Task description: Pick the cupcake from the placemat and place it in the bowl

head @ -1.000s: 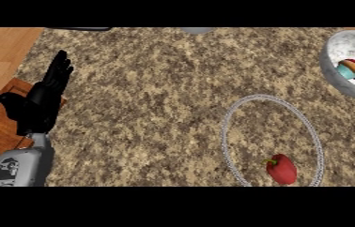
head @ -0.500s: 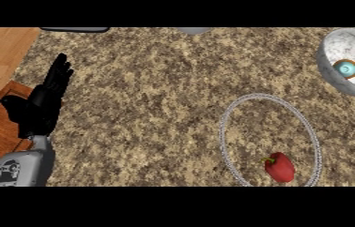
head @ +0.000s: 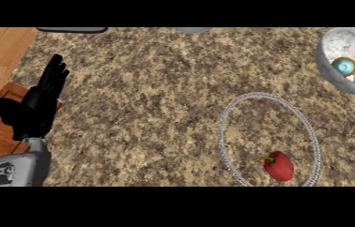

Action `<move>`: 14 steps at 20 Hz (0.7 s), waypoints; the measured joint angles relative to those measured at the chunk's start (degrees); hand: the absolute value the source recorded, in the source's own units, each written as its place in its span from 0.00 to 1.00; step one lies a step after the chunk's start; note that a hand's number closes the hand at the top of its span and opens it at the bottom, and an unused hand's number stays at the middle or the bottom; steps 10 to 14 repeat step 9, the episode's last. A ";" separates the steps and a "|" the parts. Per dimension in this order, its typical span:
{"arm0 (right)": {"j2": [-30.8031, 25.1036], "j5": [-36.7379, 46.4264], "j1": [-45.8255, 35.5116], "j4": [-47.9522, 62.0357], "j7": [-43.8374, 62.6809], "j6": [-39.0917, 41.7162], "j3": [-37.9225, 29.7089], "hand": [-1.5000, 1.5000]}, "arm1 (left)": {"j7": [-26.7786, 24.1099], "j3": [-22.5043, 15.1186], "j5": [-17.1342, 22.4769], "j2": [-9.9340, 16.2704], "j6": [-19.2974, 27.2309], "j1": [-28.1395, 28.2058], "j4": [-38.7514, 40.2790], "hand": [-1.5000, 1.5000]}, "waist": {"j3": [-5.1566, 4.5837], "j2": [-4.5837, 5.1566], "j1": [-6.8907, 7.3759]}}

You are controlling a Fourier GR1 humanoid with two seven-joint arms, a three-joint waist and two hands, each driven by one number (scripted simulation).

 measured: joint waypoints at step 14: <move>-3.16 -4.04 3.61 -0.72 4.13 6.27 -3.63 0.00 | -0.09 0.30 0.18 -0.27 0.23 0.81 -0.03 0.50 | 0.25 -0.18 -0.59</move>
